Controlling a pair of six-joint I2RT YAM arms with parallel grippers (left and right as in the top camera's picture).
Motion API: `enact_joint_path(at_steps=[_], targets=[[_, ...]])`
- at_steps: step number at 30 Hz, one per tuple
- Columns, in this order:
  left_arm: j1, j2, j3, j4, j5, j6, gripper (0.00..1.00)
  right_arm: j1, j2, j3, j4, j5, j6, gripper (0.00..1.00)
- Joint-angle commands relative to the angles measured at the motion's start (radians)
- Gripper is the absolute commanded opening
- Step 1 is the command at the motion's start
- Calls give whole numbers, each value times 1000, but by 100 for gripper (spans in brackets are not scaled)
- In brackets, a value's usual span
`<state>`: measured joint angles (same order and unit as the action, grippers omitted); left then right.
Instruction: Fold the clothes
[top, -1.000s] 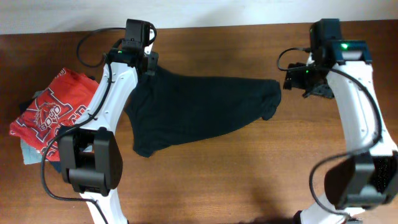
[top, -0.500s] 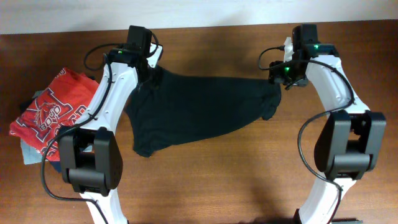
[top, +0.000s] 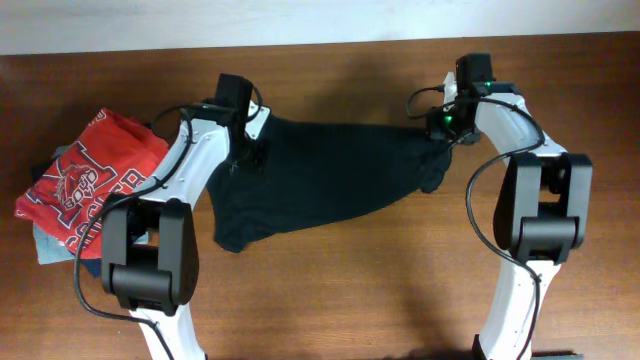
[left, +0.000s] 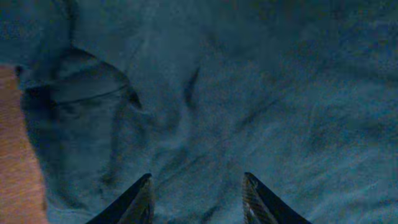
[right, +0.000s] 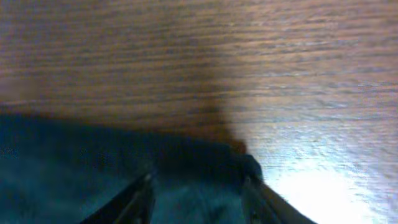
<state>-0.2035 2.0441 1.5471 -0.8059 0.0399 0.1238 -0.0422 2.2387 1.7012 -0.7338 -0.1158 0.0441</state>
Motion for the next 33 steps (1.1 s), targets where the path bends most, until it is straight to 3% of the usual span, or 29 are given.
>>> enact_joint_path(at_steps=[1,5,8,16,17,19,20,27,29,33], targets=[[-5,6,-48,15,17,5,45,2,14,-7,21,-13,-2,38],[-15,5,-95,30,17,5,45,2,14,-7,41,-21,-2,22],[-16,5,-129,36,17,5,45,2,14,-7,51,-24,-3,4],[-18,5,-193,53,17,4,46,-12,-31,47,31,-21,-7,4],[-18,5,-198,55,17,5,46,-13,-32,51,24,-21,-7,8],[-18,5,-208,61,17,5,46,-14,-32,51,10,-20,-7,41],[-18,6,-210,63,17,4,47,-14,-26,51,4,-19,-8,47],[-18,6,-225,84,17,5,52,-16,34,24,5,-21,-6,49],[-18,6,-225,84,17,5,53,-16,51,23,3,-32,-7,41],[-18,5,-225,85,17,5,53,-16,53,29,7,-51,-7,11]])
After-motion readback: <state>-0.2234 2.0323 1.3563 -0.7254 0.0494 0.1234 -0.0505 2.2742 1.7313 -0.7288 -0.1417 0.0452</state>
